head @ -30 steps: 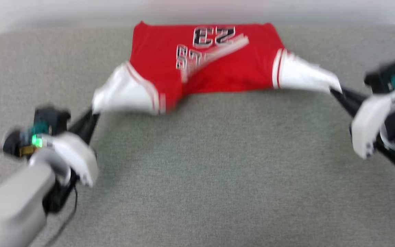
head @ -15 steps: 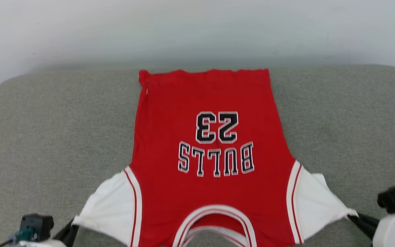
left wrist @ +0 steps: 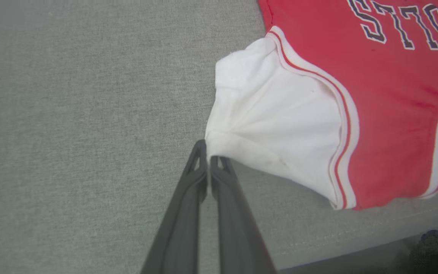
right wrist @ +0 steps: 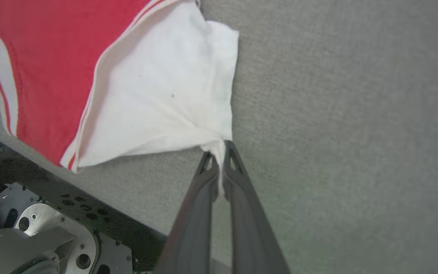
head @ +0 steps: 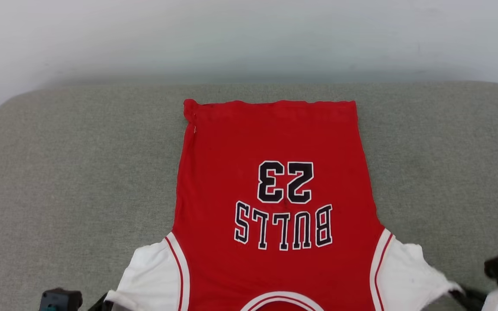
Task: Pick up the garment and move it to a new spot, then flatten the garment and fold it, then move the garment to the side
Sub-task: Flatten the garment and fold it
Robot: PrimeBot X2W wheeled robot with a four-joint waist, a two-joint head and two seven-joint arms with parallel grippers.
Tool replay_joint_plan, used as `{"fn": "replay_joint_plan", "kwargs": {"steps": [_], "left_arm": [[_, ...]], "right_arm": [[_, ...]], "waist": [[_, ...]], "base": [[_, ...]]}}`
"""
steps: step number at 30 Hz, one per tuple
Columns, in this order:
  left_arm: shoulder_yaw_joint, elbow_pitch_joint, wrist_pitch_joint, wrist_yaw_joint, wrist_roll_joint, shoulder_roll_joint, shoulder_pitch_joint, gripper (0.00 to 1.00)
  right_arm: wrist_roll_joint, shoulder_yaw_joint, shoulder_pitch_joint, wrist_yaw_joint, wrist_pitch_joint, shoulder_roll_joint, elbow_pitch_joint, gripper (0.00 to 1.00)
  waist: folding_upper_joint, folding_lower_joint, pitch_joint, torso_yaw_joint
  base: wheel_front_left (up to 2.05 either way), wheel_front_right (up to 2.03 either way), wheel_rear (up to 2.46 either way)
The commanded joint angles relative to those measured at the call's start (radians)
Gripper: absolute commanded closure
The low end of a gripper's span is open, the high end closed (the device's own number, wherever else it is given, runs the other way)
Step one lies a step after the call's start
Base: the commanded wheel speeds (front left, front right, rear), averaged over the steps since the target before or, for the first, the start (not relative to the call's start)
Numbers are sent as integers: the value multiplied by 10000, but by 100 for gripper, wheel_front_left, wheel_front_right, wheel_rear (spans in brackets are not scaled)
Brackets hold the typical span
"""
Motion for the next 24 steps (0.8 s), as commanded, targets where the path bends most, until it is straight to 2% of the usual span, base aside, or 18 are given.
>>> {"fn": "replay_joint_plan", "kwargs": {"steps": [1,6,10,15,19,20,24], "left_arm": [[66,-17,-61,-8,99,-77,-242,100],[187,-100,-65,-32,467,-195,-662,100],[386,-398,-69,122,881,-188,-1035,100],[557,-876,-70,202,1444,-270,-1517,100],[564,-1113,-62,200,1890,-423,-1952,100],[579,-1254,-61,182,2182,-622,-2278,100],[549,-1407,-57,255,2601,-842,-2677,100]], "right_arm": [[-225,-342,-323,-14,76,69,-223,0],[-671,-1529,-1486,-13,646,33,-1154,0],[-832,-2318,-3115,-13,1136,-109,-1801,0],[-822,-2528,-5682,-13,2502,-268,-2168,0],[-671,-1870,-7993,-13,4459,-140,-1522,0],[-513,-1334,-9479,-14,6161,37,-683,0],[-457,-1043,-11178,-11,8612,175,480,0]], "waist": [[0,2,124,25],[0,2,665,242],[0,2,1323,601],[0,2,2270,1215],[0,2,3025,1722],[0,2,3568,2092],[0,2,4238,2587]], "base": [[0,0,0],[0,0,0],[0,0,0],[0,0,0],[0,0,0],[0,0,0],[0,0,0]]}}
